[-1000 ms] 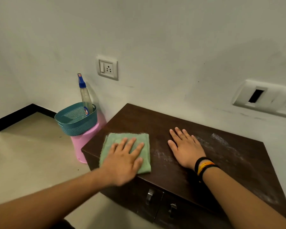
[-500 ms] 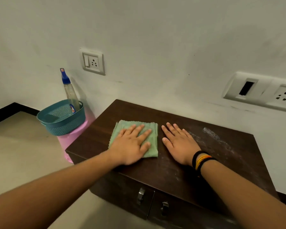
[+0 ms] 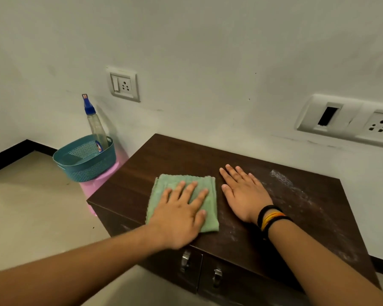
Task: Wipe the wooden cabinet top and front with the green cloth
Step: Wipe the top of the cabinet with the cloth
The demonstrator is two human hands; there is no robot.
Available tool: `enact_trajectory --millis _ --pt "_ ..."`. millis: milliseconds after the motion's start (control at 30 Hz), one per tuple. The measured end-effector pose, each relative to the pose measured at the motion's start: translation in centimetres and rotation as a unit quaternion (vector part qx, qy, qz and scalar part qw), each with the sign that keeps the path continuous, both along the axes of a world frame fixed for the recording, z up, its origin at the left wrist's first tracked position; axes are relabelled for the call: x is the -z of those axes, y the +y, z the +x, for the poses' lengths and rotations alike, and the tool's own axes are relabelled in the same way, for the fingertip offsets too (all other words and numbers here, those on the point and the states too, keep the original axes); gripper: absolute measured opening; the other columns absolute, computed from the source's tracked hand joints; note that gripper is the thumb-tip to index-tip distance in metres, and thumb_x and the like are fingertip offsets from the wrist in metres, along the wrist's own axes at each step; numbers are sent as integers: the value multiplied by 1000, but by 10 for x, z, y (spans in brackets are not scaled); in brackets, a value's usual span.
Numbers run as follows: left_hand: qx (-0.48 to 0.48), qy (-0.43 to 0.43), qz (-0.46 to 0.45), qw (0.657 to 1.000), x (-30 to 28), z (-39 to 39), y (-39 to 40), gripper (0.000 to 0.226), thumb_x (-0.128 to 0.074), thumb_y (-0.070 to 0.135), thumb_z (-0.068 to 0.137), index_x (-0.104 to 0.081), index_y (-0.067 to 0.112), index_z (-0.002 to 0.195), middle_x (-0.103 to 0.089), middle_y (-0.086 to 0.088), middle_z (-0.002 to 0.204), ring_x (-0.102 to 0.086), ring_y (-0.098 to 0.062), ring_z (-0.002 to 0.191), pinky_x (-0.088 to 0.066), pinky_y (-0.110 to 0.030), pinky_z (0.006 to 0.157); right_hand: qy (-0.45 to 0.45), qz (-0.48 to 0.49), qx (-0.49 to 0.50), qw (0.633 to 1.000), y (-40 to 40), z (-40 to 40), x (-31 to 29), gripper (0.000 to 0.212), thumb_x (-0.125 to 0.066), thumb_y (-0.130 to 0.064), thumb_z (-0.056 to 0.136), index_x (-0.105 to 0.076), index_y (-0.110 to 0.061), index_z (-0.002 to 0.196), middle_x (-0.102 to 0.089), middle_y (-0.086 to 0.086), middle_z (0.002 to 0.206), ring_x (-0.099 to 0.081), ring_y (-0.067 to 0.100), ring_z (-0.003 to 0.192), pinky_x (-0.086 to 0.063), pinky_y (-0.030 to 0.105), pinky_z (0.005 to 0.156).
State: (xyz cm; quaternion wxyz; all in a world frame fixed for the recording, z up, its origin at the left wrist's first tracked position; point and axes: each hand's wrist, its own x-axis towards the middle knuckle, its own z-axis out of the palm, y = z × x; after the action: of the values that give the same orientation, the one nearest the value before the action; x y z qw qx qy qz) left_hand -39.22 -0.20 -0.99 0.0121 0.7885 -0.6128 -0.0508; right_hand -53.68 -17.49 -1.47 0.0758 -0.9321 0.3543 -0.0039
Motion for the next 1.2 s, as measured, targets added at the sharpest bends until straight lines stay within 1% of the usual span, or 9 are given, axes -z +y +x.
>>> enact_trajectory --millis 100,300,467,633,800,900,1000,1100,1200 --pt "66 17 12 998 -6 -1 -39 59 -13 55 102 -3 40 158 1 5 169 5 -20 154 0 -48 124 -6 7 2 1000 0 1 -1 56 -14 -42 105 -5 -34 159 0 -14 167 2 9 154 0 36 125" --pt "-71 22 21 997 -6 39 -37 58 -11 50 103 3 40 158 5 3 169 6 -23 154 1 -49 123 -4 8 -12 1000 -2 -4 -3 57 -13 -46 105 -5 -33 160 1 -12 168 3 10 154 1 37 125" --pt "58 -11 -17 998 2 -20 -39 61 -10 53 101 -1 36 159 2 6 168 4 -20 155 -1 -46 124 -13 8 -30 999 -9 -7 -2 57 -15 -38 105 -5 -27 160 0 -10 168 2 10 154 0 37 125" --pt "-74 20 51 996 -6 15 -32 59 -13 50 104 6 36 158 9 1 168 10 -25 154 3 -49 122 4 24 -38 999 -16 -34 -3 56 -13 -41 106 -2 -29 160 2 -11 168 4 11 154 -1 34 125" --pt "95 27 18 995 -2 -43 -48 58 -15 55 103 3 43 157 8 8 168 11 -19 154 5 -47 123 29 14 -18 999 -30 -62 -2 56 -11 -45 106 1 -34 159 5 -13 167 4 11 154 -2 37 125" --pt "2 35 33 999 -10 -9 -93 58 -13 52 103 1 39 158 5 5 169 8 -21 154 3 -47 123 56 15 3 998 -37 -82 -6 57 -9 -50 104 3 -36 158 7 -13 167 5 11 154 -3 36 125" --pt "-42 25 29 998 -4 -19 -60 60 -12 50 103 4 33 159 8 2 168 10 -27 154 2 -51 123 71 15 28 997 -37 -95 -10 58 -8 -51 104 4 -35 159 8 -12 167 7 11 154 -1 34 125" --pt "52 23 13 998 -8 -70 -46 61 -12 52 103 4 32 159 9 1 168 12 -27 154 5 -53 122 54 -1 43 998 -37 -89 -8 58 -11 -49 105 2 -33 159 8 -11 167 7 12 154 -2 35 125" --pt "115 24 34 993 -17 -56 -106 59 -15 50 104 -1 35 159 4 3 169 7 -23 154 3 -50 123 45 3 31 999 -44 -87 -9 59 -13 -48 105 2 -29 159 7 -9 167 8 11 154 -2 35 125"
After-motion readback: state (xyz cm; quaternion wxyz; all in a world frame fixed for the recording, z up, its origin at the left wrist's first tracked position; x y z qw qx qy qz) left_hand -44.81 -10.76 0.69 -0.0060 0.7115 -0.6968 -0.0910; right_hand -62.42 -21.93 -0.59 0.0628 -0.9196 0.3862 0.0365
